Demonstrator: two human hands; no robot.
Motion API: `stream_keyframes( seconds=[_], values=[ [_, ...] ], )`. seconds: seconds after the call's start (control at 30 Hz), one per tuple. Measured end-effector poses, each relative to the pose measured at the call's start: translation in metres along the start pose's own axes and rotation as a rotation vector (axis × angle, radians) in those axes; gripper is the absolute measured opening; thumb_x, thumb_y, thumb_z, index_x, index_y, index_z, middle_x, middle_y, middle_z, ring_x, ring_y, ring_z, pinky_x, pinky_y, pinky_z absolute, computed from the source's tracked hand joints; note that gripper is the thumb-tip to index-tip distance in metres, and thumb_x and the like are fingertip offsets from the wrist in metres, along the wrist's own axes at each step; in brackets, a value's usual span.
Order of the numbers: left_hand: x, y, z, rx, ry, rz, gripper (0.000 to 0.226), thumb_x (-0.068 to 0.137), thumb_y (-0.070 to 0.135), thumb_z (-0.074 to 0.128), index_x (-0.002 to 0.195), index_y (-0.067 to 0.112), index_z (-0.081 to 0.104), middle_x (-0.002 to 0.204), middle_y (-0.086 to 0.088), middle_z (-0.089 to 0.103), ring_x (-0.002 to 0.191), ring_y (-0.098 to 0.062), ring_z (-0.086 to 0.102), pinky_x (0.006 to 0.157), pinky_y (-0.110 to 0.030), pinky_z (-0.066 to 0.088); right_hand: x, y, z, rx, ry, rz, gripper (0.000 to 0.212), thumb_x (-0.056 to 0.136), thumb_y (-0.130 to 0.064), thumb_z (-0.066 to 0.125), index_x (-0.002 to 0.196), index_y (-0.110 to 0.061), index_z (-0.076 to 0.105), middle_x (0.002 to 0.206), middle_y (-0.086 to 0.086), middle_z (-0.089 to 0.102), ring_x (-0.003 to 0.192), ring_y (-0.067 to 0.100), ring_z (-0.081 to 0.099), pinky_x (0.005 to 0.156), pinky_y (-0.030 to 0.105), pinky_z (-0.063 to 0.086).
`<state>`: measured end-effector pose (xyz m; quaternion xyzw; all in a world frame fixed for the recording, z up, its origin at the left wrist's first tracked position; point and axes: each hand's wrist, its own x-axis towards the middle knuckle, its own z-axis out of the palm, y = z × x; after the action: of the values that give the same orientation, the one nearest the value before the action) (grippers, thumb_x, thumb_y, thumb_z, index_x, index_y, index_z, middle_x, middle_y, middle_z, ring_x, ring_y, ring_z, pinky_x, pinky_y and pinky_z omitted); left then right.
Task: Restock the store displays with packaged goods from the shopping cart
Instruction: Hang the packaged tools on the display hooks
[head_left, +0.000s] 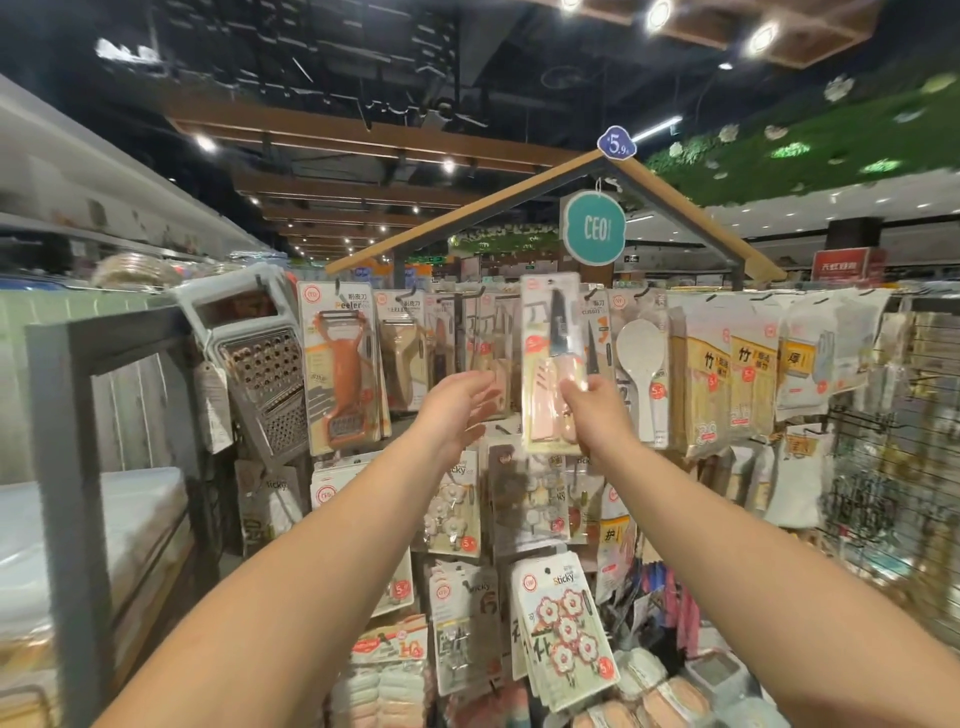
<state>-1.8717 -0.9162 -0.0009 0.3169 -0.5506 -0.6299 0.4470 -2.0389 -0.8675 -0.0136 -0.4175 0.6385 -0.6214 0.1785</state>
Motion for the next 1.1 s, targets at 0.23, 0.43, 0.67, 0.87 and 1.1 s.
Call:
stream_keyframes(
  seconds=[0.23, 0.43, 0.67, 0.87, 1.1],
  values=[
    [-0.001, 0.008, -0.012, -0.016, -0.028, -0.057, 0.008, 0.098, 0.028, 0.057, 0.102, 0.022, 0.06, 0.101, 0.001, 0.07, 0.094, -0.016, 0.065, 0.087, -0.035, 0.046, 0.012, -0.005, -0.001, -0.05, 0.084, 0.013, 0.041, 0.099, -0.024, 0.052, 0.124, 0.008, 0.053, 0.121, 0.03, 0.06, 0.109, 0.045, 0.062, 0.091, 0.051, 0.052],
    [0.001, 0.008, -0.024, -0.037, -0.026, -0.07, 0.014, 0.099, 0.028, 0.056, 0.109, 0.019, 0.059, 0.088, 0.003, 0.071, 0.082, -0.014, 0.063, 0.081, -0.033, 0.047, 0.012, 0.001, 0.008, 0.019, 0.143, -0.012, 0.034, 0.097, -0.026, 0.054, 0.117, 0.002, 0.057, 0.106, 0.026, 0.067, 0.076, 0.024, 0.058, 0.074, 0.038, 0.047],
    [0.0, 0.004, -0.03, -0.046, -0.001, -0.08, 0.011, 0.099, 0.027, 0.054, 0.106, 0.019, 0.059, 0.086, 0.002, 0.069, 0.081, -0.015, 0.062, 0.075, -0.031, 0.047, 0.021, 0.005, 0.008, -0.013, 0.177, -0.051, 0.046, 0.099, -0.029, 0.053, 0.138, -0.006, 0.049, 0.114, 0.004, 0.062, 0.096, 0.024, 0.059, 0.088, 0.039, 0.048],
    [0.001, 0.002, -0.031, -0.048, 0.001, -0.09, 0.011, 0.1, 0.028, 0.055, 0.099, 0.018, 0.059, 0.086, 0.002, 0.07, 0.083, -0.016, 0.063, 0.072, -0.031, 0.047, 0.032, -0.002, 0.008, -0.05, 0.13, -0.076, 0.016, 0.098, -0.026, 0.052, 0.098, -0.012, 0.06, 0.082, 0.007, 0.06, 0.077, 0.026, 0.054, 0.062, 0.032, 0.04],
    [0.0, 0.002, -0.032, -0.036, 0.025, -0.096, 0.011, 0.099, 0.028, 0.055, 0.101, 0.019, 0.06, 0.087, 0.003, 0.07, 0.082, -0.015, 0.063, 0.075, -0.031, 0.048, 0.053, 0.003, 0.014, -0.041, 0.041, 0.041, 0.022, 0.09, -0.028, 0.056, 0.085, -0.007, 0.061, 0.096, 0.027, 0.07, 0.068, 0.026, 0.059, 0.062, 0.038, 0.042]
  ],
)
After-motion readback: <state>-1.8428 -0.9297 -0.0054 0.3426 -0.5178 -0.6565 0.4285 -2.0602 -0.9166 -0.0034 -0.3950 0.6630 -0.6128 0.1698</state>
